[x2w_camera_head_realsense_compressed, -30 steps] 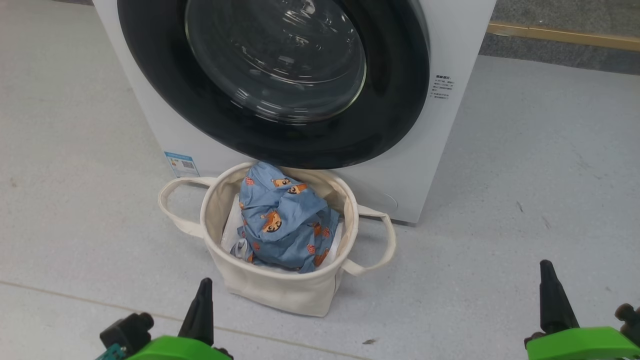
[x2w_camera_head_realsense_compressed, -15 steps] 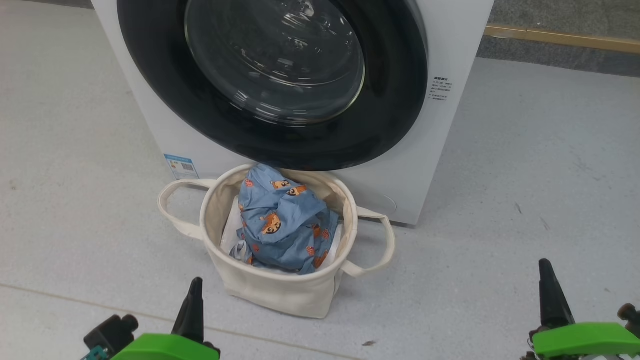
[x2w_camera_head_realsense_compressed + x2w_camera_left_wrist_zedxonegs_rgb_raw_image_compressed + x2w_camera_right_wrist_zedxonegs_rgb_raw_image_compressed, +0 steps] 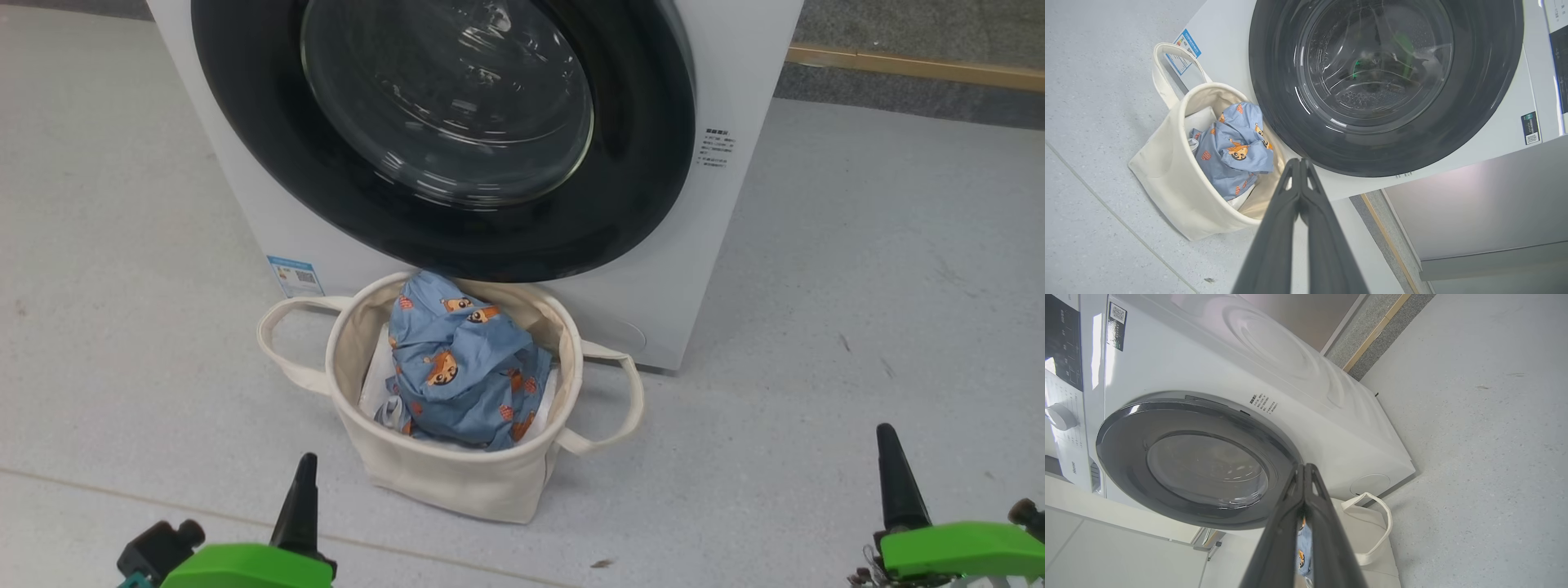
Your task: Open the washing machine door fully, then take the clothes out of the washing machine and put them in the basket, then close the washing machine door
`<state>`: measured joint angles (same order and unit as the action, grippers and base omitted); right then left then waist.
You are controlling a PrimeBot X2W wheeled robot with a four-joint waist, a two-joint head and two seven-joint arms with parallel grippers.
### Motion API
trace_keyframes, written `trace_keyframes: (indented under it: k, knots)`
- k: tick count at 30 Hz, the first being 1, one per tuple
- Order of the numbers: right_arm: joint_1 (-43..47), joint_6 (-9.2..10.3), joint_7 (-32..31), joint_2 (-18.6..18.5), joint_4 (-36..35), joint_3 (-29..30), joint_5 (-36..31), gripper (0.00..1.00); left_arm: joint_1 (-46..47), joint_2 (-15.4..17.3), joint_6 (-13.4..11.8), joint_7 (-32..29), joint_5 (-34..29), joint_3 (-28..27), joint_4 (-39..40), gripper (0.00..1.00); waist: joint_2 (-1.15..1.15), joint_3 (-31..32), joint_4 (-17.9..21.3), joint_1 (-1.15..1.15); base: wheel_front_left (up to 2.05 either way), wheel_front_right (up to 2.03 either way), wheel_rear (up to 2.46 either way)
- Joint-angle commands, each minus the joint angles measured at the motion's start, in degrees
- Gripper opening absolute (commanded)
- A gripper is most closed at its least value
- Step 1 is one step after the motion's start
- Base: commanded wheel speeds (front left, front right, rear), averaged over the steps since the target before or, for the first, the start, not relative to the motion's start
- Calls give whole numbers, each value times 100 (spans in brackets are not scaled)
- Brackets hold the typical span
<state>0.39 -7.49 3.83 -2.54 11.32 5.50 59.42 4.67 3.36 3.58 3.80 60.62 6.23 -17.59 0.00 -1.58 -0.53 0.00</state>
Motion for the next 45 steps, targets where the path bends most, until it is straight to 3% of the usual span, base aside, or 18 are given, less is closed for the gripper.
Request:
trace_keyframes:
  k: [1,45]
  knots:
    - [-263,-1,-55,-119,-159,-66,134,0,167,85,51,-28,130,-185,216,0,0,2,1,0,0,0,0]
    - [-588,0,-793,-132,200,-41,2912,0,139,94,341,-745,2851,-946,342,0,0,120,45,0,0,0,0]
